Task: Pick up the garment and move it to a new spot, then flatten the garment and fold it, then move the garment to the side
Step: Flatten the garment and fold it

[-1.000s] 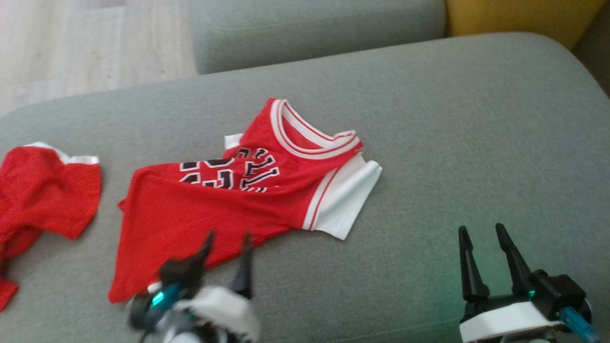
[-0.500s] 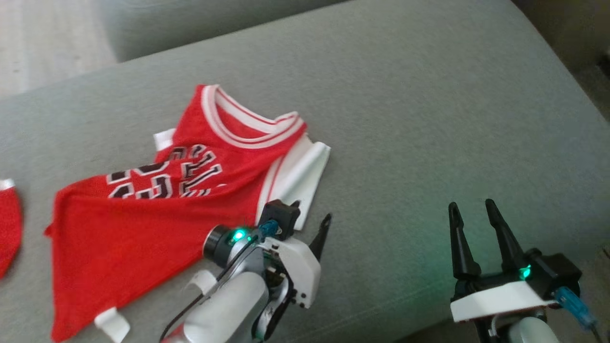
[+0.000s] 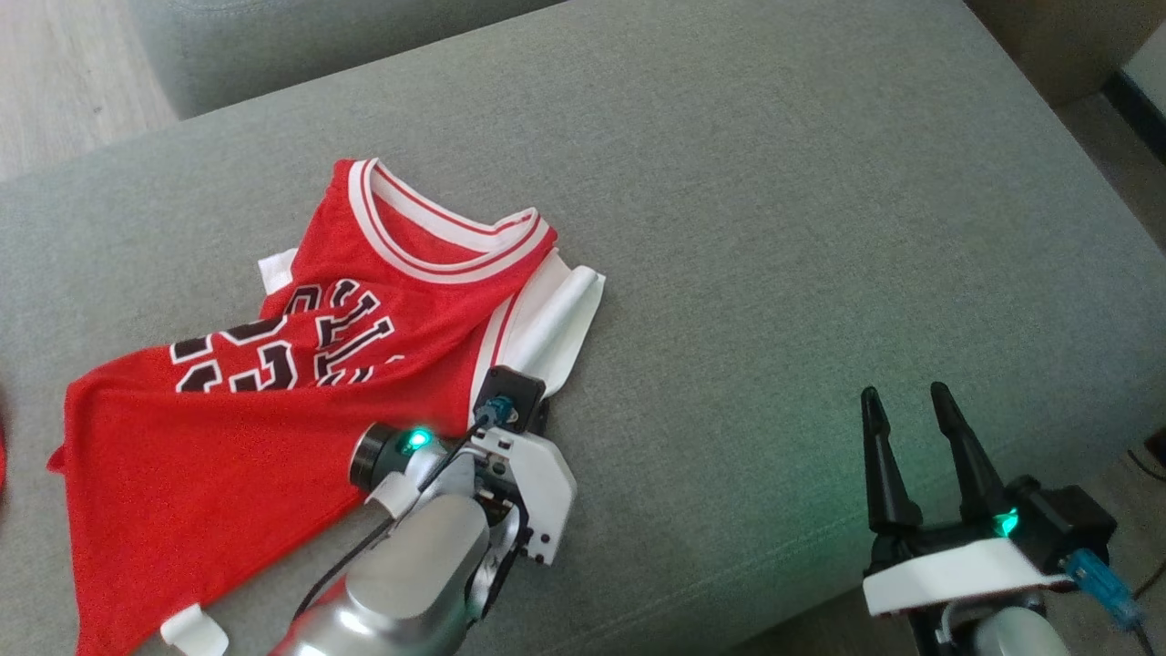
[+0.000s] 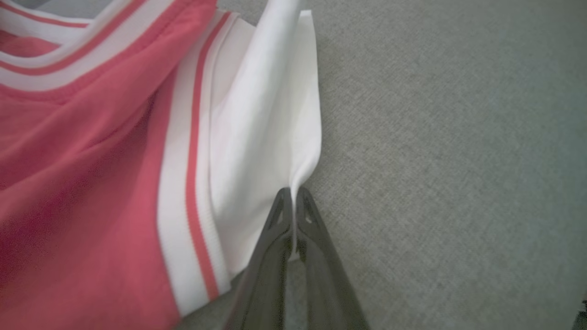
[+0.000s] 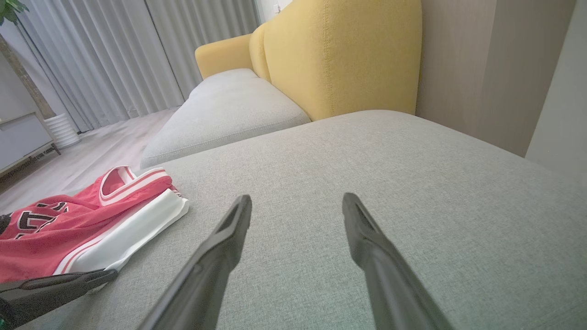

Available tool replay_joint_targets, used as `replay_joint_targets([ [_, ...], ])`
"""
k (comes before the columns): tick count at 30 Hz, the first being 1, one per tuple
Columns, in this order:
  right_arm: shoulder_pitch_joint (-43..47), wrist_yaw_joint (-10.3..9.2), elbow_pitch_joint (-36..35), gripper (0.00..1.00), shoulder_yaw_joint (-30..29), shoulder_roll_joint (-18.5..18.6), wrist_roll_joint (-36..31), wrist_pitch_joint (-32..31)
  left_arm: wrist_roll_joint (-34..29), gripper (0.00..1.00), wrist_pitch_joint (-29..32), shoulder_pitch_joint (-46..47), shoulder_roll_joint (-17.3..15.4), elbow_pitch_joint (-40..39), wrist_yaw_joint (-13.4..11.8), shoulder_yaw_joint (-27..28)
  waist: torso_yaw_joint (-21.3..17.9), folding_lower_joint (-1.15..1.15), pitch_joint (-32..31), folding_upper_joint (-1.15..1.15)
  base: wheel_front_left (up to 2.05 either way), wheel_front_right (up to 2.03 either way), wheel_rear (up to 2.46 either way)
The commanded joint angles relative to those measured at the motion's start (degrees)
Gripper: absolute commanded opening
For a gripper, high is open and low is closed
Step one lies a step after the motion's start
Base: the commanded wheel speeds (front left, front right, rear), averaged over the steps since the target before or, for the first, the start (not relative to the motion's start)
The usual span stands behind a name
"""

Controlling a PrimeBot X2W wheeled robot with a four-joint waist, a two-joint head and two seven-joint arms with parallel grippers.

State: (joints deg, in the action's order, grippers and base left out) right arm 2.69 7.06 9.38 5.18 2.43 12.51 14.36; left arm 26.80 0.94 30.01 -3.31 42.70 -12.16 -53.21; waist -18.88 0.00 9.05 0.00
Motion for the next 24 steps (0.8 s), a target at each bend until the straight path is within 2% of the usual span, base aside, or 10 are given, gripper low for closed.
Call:
replay_joint_targets([
  [1, -1.9, 0.43, -1.5, 1.00, 1.2, 0.4, 0.2, 0.6, 0.5, 0.00, -0.2, 1.5, 0.0, -0.4, 0.4, 0.9, 0.1, 0.00, -0.1, 0.00, 0.00, 0.00, 0.00],
  [5, -1.6, 0.43, -1.5, 1.00, 1.0, 0.4, 0.3, 0.6, 2.0, 0.00, -2.1, 1.7, 0.2, -2.0, 1.9, 0.7, 0.6, 0.00, -0.5, 0.00, 0.00, 0.00, 0.00],
  [11, -0.8, 0.43, -1.3, 1.00, 0.0, 0.4, 0.3, 0.6, 4.1, 0.00, -3.9, -1.4, -0.1, -9.4, 5.0, -0.5, 1.4, 0.00, -1.0, 0.00, 0.00, 0.00, 0.00],
  [16, -0.4, 0.43, -1.2, 1.00, -0.3, 0.4, 0.5, 0.6, 3.9, 0.00, -2.8, -4.7, -3.1, -14.6, 4.8, -1.8, 2.5, 0.00, -1.5, 0.00, 0.00, 0.00, 0.00],
  [17, -0.3, 0.43, -1.1, 1.00, -0.3, 0.4, 0.5, 0.6, 3.8, 0.35, -2.6, -5.3, -3.6, -15.3, 4.4, -2.1, 2.7, 0.00, -1.6, 0.00, 0.00, 0.00, 0.00],
  [18, -0.3, 0.43, -1.1, 1.00, -0.2, 0.4, 0.5, 0.6, 3.8, 1.00, -2.3, -5.8, -4.0, -15.8, 4.4, -2.4, 3.0, 0.00, -1.7, 0.00, 0.00, 0.00, 0.00],
  [21, -0.1, 0.43, -1.1, 1.00, -0.2, 0.4, 0.5, 0.6, 5.0, 1.00, -2.3, -7.5, -4.4, -17.7, 4.3, -2.0, 3.7, 0.00, -2.1, 0.00, 0.00, 0.00, 0.00],
  [24, 0.3, 0.43, -1.0, 1.00, -0.5, 0.4, 0.4, 0.6, 6.1, 1.00, -3.8, -9.5, -4.6, -20.6, 2.9, -0.8, 4.5, 0.00, -2.8, 0.00, 0.00, 0.00, 0.00],
])
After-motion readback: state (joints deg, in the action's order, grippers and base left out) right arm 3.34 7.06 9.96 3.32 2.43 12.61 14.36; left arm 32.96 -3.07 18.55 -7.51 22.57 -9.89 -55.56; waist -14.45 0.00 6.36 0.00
